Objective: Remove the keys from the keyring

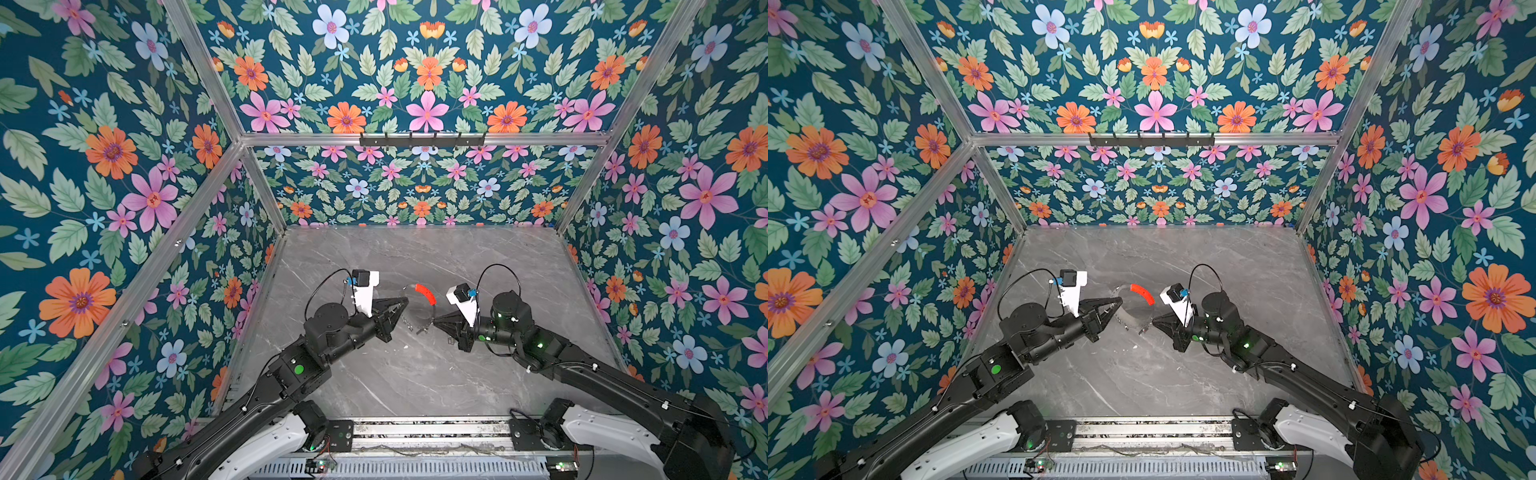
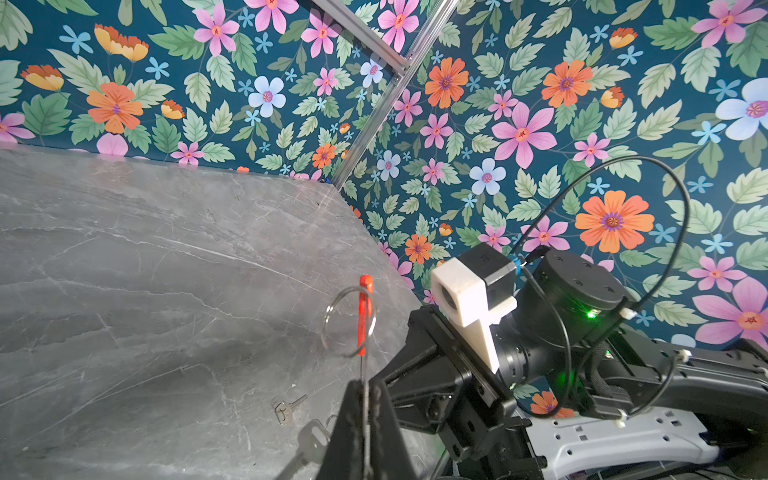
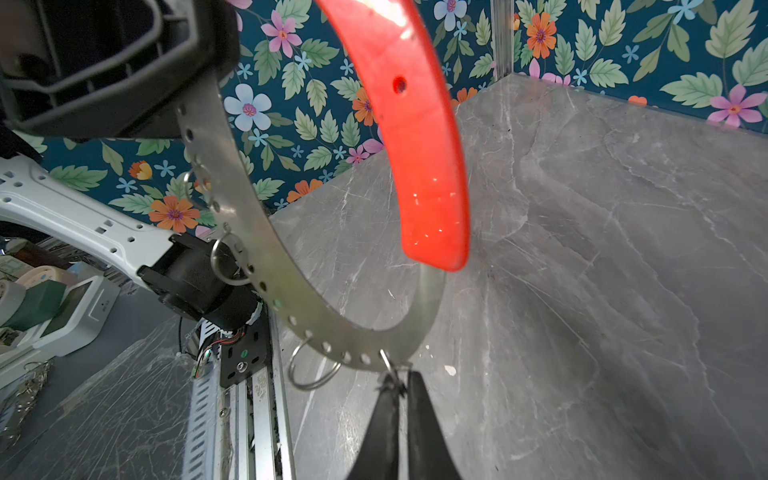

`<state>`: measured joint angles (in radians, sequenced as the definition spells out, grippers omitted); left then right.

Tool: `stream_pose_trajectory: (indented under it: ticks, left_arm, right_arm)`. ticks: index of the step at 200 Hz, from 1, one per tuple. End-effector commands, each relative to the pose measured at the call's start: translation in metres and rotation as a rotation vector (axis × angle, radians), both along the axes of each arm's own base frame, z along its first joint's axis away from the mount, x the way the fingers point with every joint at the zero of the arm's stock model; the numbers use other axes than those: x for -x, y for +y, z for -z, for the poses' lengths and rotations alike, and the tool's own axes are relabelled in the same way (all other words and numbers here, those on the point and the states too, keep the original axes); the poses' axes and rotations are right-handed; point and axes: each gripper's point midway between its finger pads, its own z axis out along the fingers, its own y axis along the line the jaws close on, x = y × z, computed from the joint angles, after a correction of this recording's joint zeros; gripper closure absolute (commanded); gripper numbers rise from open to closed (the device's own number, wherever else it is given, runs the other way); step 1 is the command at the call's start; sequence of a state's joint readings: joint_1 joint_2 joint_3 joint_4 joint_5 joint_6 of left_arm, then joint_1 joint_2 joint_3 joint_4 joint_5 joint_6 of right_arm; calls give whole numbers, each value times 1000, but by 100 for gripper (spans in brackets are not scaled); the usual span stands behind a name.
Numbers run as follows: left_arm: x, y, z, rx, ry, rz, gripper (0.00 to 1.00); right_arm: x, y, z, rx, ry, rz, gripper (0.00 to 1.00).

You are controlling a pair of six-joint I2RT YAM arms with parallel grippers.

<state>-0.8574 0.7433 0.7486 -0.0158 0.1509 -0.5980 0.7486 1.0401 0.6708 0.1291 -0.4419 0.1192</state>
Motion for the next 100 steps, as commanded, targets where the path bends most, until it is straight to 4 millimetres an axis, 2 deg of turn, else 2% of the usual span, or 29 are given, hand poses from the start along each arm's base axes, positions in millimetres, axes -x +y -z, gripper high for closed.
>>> stream_pose_trajectory:
  ticks: [1, 44, 94, 100]
  left_arm:
    - [-2, 1, -8, 23, -22, -11, 100]
    - [-2, 5, -8, 17, -25, -26, 100]
    - [-6, 10, 4, -34, -15, -63, 100]
    - [-8, 12, 6, -45, -15, -72, 96]
  right_arm:
    - [-2, 2, -12, -30, -33, -5, 99]
    - [2, 3, -15, -22, -21, -22, 100]
    - [8, -2, -12, 66, 67, -30, 100]
    - [10, -3, -13, 72, 76, -33, 100]
